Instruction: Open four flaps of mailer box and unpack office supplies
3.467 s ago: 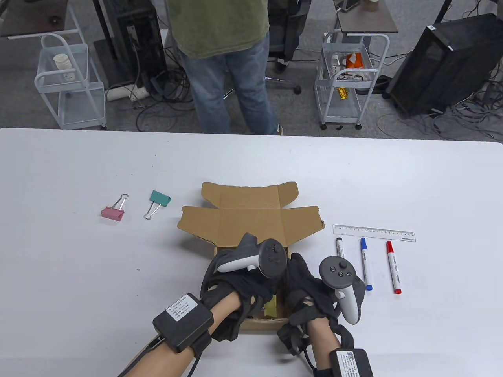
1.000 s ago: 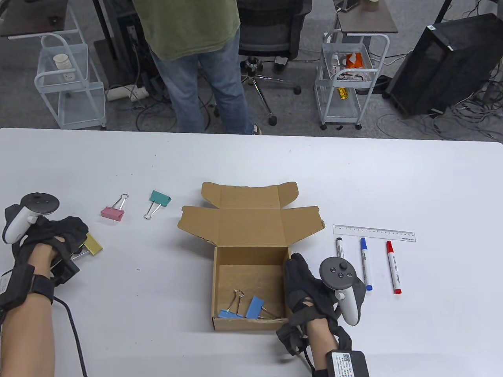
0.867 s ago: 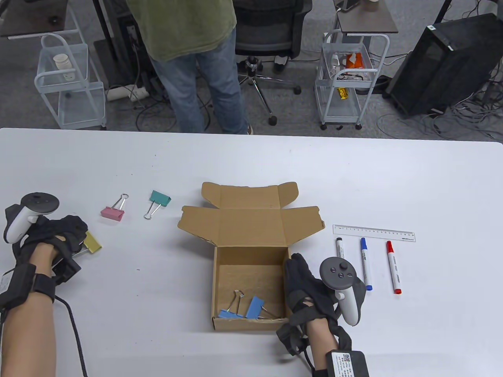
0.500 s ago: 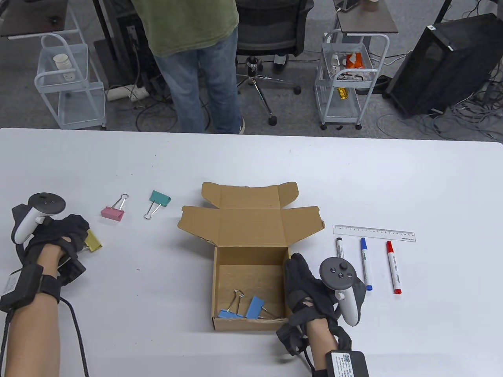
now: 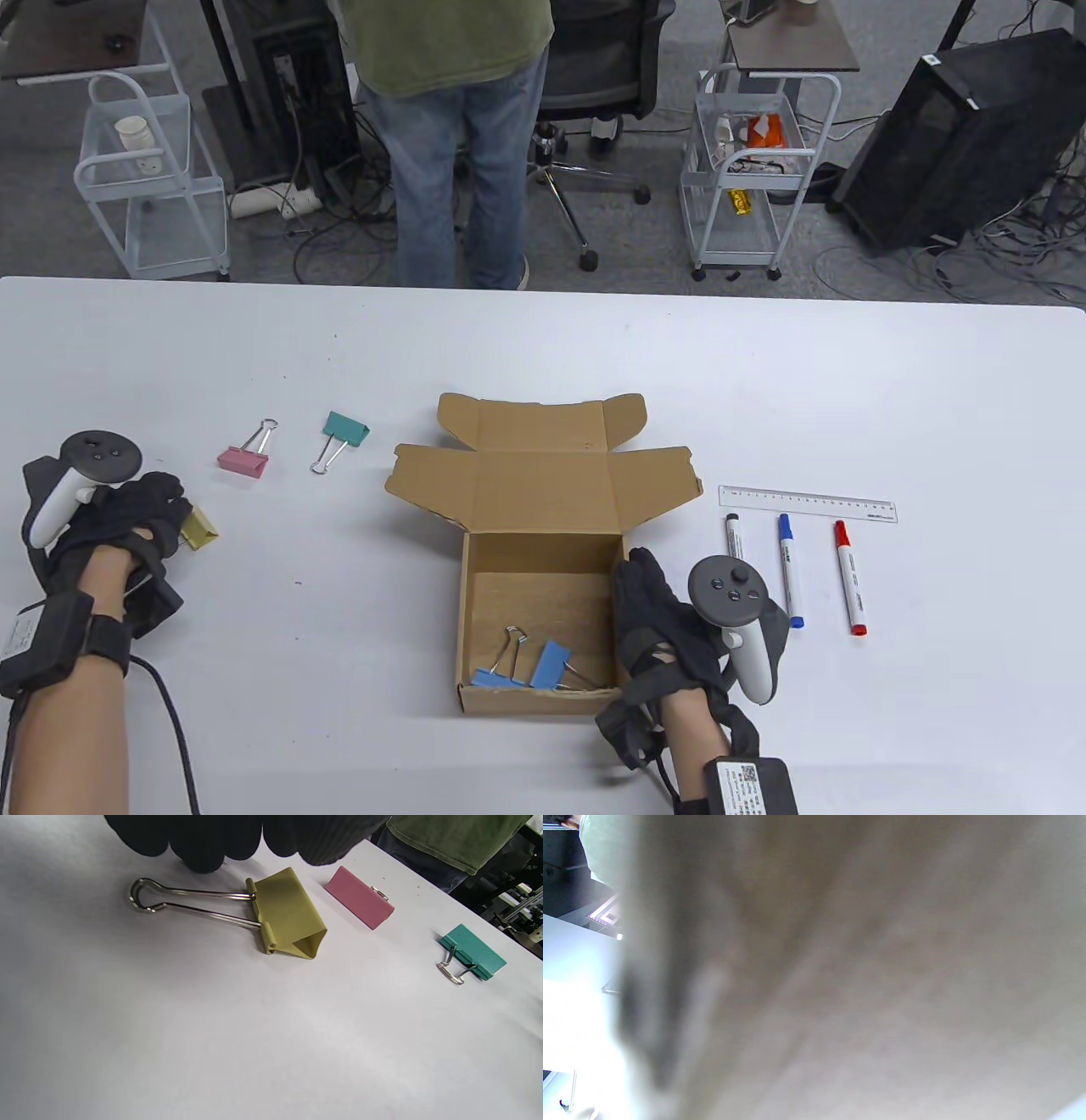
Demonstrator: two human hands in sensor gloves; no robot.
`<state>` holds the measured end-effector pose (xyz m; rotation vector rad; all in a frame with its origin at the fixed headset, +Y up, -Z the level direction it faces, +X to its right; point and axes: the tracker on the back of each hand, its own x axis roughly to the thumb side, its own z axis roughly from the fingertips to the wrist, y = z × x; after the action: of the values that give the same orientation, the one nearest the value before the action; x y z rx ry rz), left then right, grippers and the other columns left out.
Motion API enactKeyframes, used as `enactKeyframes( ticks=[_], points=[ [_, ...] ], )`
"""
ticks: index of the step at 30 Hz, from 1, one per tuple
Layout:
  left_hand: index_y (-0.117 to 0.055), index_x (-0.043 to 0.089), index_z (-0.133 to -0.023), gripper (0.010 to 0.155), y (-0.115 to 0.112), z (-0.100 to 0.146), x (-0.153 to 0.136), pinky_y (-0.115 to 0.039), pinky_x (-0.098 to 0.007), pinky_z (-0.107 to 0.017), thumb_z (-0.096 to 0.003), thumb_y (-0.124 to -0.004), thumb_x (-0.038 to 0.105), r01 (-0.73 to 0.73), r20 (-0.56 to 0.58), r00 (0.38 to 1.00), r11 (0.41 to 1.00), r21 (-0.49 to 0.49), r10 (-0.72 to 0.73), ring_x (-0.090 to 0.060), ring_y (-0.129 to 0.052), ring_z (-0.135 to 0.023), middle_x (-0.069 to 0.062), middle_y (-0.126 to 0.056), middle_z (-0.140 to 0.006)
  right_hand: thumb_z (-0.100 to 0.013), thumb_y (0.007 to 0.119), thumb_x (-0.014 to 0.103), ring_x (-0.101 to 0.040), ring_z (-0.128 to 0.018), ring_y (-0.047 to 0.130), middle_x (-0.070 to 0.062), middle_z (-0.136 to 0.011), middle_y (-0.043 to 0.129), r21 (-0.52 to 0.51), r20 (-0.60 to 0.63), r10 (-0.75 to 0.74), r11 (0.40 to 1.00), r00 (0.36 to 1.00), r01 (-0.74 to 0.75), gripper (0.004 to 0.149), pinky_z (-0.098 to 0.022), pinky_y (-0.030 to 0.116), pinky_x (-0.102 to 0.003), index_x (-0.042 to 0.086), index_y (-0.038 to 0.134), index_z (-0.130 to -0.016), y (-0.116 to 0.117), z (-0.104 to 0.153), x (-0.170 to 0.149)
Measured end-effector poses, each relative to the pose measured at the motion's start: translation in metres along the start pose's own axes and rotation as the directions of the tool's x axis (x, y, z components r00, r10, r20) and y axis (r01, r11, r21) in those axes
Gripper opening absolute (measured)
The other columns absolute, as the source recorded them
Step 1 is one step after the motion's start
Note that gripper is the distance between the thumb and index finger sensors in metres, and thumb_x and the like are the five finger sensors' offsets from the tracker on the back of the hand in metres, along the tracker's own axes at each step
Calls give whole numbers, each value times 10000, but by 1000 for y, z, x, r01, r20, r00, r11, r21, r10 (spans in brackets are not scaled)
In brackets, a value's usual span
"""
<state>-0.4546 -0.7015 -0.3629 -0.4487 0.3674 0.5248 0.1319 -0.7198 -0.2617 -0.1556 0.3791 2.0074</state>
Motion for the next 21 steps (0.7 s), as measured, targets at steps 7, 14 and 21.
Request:
enactKeyframes(
  ticks=[7,14,21],
  points=[
    [-452,123,-1138,642,-1,18,3,-551,-658,-764,-598,-678,388,25,26,999,999,37,-26,-510,-558,-1111,-201,-446,-1217,-652,390,433,-670,-941,630,-394,-1176,459,-4,-1,0,1000,1000,0,685,-675,582,-734,-24,308,-1155,0,0,0],
    [-396,127,-1152,687,3,43,11,-507,-677,-762,-594,-664,424,2,94,996,996,90,-11,-525,-439,-1141,-208,-362,-1234,-653,390,434,-670,-942,629,-391,-1177,460,-5,-3,-4,1000,1000,4,685,-674,582,-736,-23,308,-1156,0,0,0],
    [-332,135,-1161,727,10,74,31,-467,-689,-765,-592,-656,452,19,171,984,988,151,-45,-526,-348,-1153,-207,-282,-1244,-652,388,433,-669,-943,630,-391,-1176,462,-1,-1,-4,1000,1000,4,686,-676,582,-734,-25,305,-1155,1,0,0]
  ],
)
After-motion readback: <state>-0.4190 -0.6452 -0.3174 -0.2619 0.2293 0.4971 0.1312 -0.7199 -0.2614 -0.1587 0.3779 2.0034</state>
